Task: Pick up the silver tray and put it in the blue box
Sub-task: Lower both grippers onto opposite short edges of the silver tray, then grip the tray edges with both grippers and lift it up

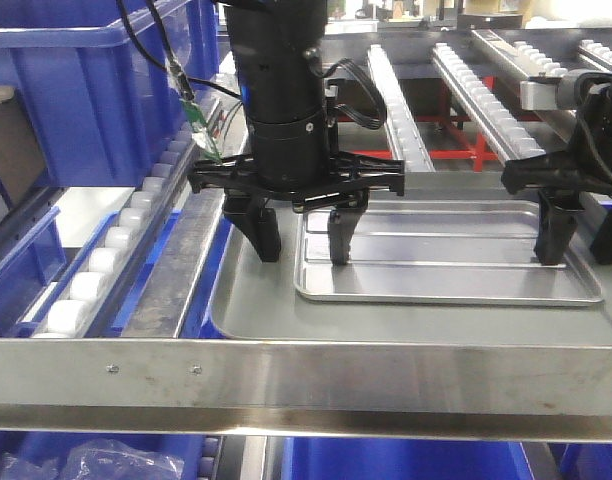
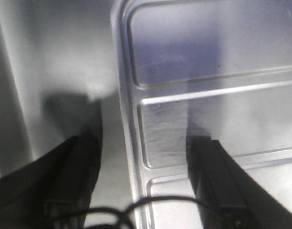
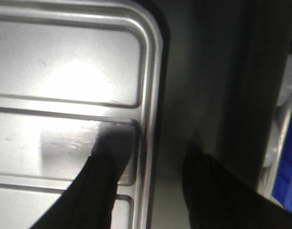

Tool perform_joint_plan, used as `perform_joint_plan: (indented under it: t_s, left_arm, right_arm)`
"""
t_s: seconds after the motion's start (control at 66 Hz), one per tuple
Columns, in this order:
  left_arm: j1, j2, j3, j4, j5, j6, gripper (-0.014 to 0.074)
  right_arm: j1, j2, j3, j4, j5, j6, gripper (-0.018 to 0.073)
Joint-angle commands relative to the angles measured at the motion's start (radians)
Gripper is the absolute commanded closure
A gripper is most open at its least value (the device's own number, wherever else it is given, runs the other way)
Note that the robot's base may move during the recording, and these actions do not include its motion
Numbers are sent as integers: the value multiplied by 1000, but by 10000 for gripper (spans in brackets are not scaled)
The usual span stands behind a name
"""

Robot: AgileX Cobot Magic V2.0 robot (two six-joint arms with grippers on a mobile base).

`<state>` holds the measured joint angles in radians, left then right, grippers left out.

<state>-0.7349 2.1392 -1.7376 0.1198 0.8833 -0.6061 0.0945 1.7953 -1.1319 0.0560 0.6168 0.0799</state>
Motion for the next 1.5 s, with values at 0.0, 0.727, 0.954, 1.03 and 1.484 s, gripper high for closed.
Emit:
perform_joint_plan:
  t_s: [0.0, 0.727, 0.954, 1.03, 1.484]
  left_arm:
    - [-1, -43, -24, 6, -28, -11, 298]
    - [-1, -98, -100, 48, 86, -4, 694]
    - [-1, -249, -100, 89, 161, 53, 694]
    - [-1, -295, -100, 133, 211, 53, 694]
    - [-1, -618, 200, 174, 233, 9, 694]
  right_arm:
    - [0, -38, -31, 2, -45, -10, 161]
    - [0, -186, -31, 2, 42, -10, 503]
    - [23, -366, -31, 2, 146, 1, 503]
    - [56, -412, -31, 2, 163, 27, 503]
    - [258, -458, -133, -36, 228, 195, 501]
